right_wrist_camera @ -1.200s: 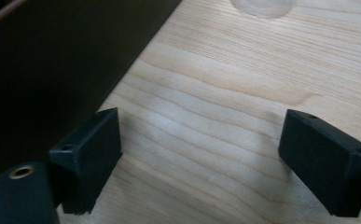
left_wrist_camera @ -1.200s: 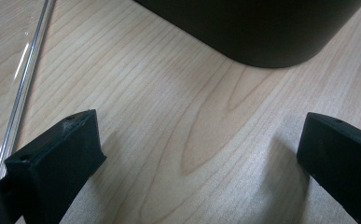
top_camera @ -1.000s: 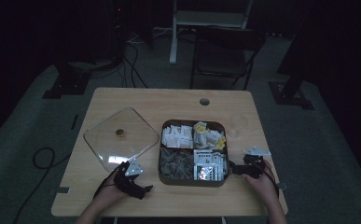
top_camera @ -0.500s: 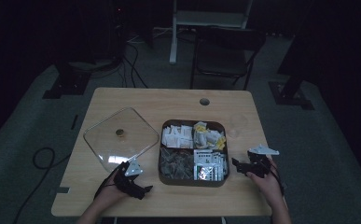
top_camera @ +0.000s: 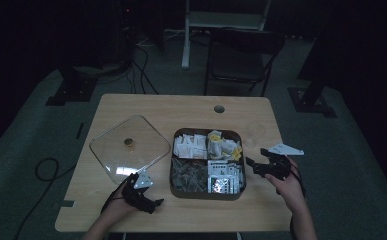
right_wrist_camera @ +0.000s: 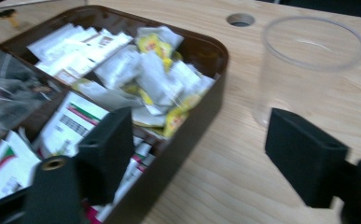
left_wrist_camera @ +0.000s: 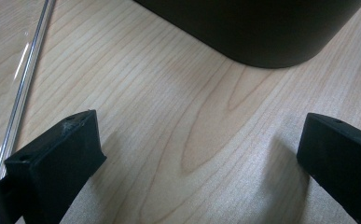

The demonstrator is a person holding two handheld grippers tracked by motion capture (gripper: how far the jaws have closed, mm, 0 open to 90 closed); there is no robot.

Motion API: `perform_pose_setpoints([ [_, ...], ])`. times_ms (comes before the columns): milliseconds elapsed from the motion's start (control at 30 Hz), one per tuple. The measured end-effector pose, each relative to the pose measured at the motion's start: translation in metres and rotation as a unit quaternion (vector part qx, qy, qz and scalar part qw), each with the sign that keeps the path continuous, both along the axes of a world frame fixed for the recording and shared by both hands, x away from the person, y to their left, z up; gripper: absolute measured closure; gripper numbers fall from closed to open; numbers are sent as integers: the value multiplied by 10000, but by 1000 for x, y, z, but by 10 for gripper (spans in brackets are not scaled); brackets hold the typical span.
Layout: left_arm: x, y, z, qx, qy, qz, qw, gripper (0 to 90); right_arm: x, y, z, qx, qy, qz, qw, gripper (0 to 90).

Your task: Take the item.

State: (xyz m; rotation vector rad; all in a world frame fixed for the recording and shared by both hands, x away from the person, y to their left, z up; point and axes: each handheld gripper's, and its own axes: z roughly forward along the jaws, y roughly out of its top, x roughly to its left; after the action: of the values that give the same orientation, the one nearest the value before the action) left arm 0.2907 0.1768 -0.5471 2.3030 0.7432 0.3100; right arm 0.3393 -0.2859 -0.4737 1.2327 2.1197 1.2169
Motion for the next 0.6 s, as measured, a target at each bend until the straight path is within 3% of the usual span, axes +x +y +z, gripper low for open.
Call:
perform_pose_setpoints([
  [167, 0, 0, 0, -6, 1, 4, 10000, 3, 11, 15, 5, -28, -53, 204, 9998, 337],
  [300, 0, 0, 0, 4, -9, -5, 10000, 3, 21, 25, 5, -186, -144, 286, 9993, 384],
  [600, 0, 0, 0, 3, 3, -1, 10000, 3, 47, 40, -7, -254, -38, 704, 9972, 474],
])
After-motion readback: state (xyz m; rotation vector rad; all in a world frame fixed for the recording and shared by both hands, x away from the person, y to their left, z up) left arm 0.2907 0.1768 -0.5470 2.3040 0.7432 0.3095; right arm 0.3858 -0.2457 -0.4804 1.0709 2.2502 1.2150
